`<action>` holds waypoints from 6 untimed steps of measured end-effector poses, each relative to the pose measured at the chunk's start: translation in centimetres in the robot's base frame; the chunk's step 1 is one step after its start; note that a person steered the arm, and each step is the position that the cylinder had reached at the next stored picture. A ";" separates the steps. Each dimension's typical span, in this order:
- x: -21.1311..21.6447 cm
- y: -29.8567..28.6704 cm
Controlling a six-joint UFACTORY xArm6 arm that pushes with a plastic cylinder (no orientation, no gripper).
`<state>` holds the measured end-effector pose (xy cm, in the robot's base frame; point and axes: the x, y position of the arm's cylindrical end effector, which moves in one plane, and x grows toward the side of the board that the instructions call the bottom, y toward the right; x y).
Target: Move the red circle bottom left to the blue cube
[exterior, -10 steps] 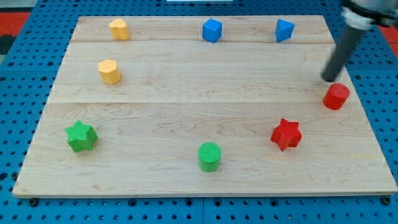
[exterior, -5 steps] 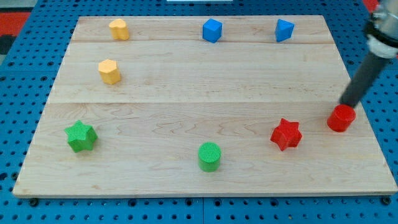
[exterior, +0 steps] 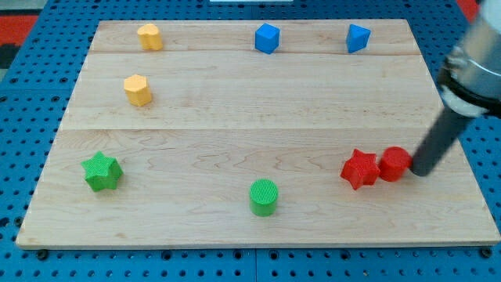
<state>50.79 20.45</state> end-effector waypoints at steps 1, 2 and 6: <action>-1.7 -4.4; 0.0 -5.6; -7.2 -21.0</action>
<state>43.62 -0.56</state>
